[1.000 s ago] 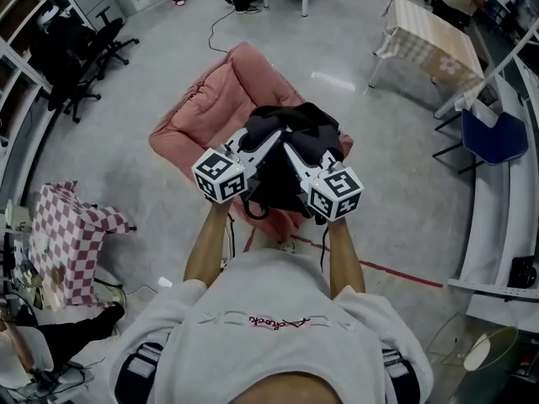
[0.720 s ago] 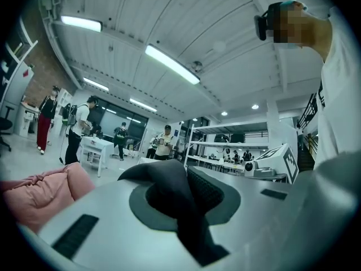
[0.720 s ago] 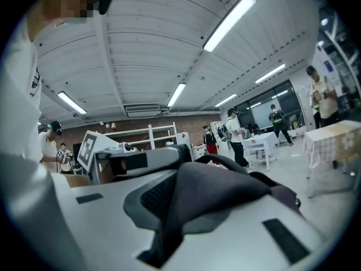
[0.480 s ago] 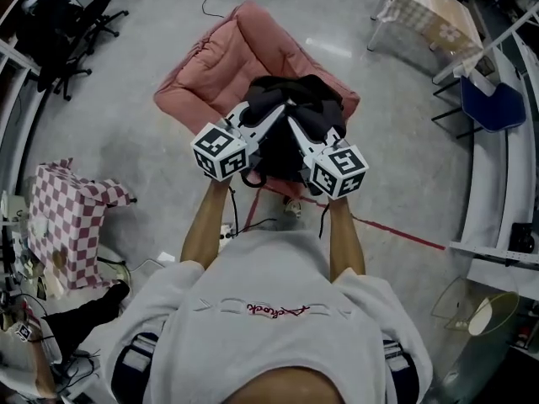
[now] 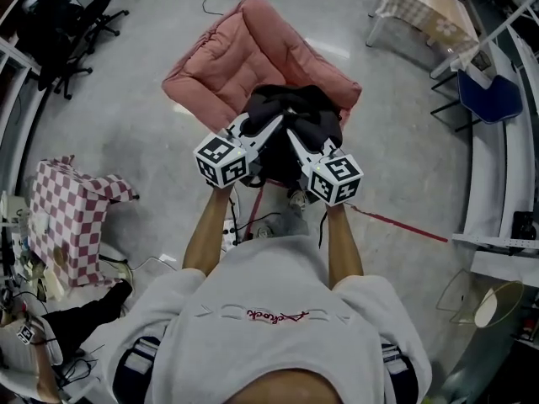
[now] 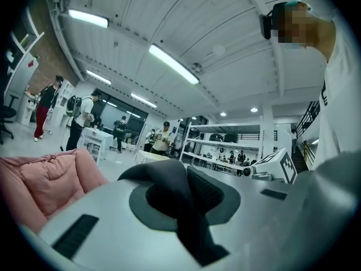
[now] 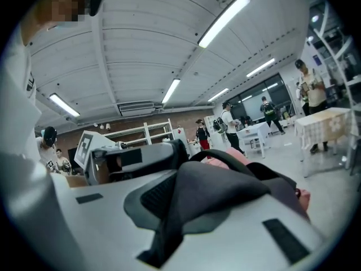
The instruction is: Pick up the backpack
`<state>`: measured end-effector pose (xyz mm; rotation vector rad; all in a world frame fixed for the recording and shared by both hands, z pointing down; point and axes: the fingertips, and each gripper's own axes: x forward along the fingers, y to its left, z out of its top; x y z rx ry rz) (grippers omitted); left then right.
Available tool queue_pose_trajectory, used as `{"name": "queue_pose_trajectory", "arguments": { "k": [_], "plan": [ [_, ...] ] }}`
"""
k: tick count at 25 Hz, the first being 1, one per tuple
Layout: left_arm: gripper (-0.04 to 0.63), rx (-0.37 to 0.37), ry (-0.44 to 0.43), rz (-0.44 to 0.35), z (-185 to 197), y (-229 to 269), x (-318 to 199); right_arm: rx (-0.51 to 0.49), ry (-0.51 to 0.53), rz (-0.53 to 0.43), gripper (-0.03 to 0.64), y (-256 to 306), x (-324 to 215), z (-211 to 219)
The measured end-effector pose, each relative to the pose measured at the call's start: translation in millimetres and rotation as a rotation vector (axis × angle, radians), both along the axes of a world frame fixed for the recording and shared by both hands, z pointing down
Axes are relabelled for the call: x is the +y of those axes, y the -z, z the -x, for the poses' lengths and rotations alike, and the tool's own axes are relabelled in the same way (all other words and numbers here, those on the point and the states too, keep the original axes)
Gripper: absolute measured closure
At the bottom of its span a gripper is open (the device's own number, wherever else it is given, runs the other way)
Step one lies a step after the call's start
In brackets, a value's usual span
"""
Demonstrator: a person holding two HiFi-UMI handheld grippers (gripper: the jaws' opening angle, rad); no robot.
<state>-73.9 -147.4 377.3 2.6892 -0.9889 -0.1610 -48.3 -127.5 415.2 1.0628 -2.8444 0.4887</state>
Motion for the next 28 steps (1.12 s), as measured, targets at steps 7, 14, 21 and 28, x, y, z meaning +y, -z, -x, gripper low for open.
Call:
{"name": "queue_pose_trajectory", "arguments": {
  "k": [7,14,21,28],
  "plan": [
    [0.541,0.000,-0.001,0.005,1.5,-2.9,17.5,0.007,-0.019,0.000,0.572,-5.2,16.9,0.2],
    [0.541,-0.015,-0.002,0.000,2.2,-5.9,20.7,0.022,-0.025,0.001,0.572,-7.6,21.6,2.1],
    [0.541,-0.017,-0.007,-0.004,-0.7,-6.8,18.1,0.027,-0.032,0.003,0.572,-9.4,19.9,-0.5],
    [0.541,-0.011,-0.001,0.001,-1.0,-8.4,21.4,0.036,-0.026,0.000,0.572,-11.7,24.6,-0.7]
  ]
}}
